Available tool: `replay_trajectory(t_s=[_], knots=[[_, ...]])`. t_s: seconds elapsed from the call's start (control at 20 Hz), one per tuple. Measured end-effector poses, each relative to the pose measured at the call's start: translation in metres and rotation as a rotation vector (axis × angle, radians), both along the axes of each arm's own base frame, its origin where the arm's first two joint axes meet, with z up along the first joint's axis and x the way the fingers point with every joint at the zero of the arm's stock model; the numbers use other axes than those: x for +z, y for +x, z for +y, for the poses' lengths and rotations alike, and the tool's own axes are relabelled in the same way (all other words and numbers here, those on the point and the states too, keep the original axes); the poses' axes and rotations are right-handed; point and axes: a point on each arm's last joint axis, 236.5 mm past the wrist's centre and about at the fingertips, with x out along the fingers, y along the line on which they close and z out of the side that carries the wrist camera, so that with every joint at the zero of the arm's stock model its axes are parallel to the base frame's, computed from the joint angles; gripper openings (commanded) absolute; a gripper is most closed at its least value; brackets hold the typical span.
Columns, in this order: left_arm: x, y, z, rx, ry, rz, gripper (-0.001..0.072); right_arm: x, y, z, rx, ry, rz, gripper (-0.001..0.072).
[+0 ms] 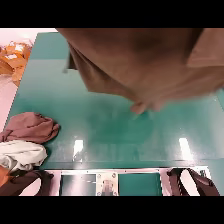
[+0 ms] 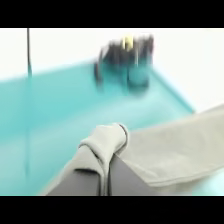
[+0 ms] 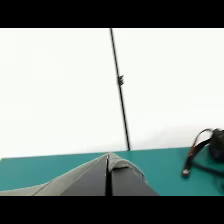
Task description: Fold the shirts.
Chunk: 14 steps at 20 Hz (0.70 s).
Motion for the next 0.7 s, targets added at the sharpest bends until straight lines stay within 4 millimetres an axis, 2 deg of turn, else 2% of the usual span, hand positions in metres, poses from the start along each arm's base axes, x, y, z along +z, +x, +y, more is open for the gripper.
replay_trajectory(t_s=[0.05,0.15,0.2,0.3,0.4,0.5,0.6,0.7], knots=[[0.008,-0.007,0.003,0.014,-0.002,-0.035,0.0024,0.001,-0.002,-0.004,-0.024,-0.004,-0.005,0.0015],[0.006,-0.007,0.004,0.02,-0.003,-0.035,0.0024,-0.002,0.005,-0.012,-0.042,0.005,0.009,0.0016],[-0.003,0.002,0.005,0.024,0.001,-0.007,0.0024,-0.007,0.014,-0.013,-0.027,0.022,0.027,0.0015],[-0.034,0.032,0.005,0.03,0.005,0.083,0.0024,-0.03,0.044,-0.016,0.027,0.068,0.098,0.0015],[-0.084,0.075,0.005,0.031,0.008,0.223,0.0024,-0.068,0.083,-0.026,0.075,0.126,0.205,0.0016],[-0.143,0.12,0.0,0.02,0.004,0.362,0.0025,-0.121,0.125,-0.034,0.12,0.184,0.33,0.0016],[-0.211,0.167,-0.014,-0.01,0.003,0.488,0.0025,-0.183,0.168,-0.039,0.155,0.242,0.452,0.0016],[-0.275,0.206,-0.038,-0.048,-0.01,0.578,0.0025,-0.248,0.207,-0.041,0.173,0.289,0.56,0.0016]])
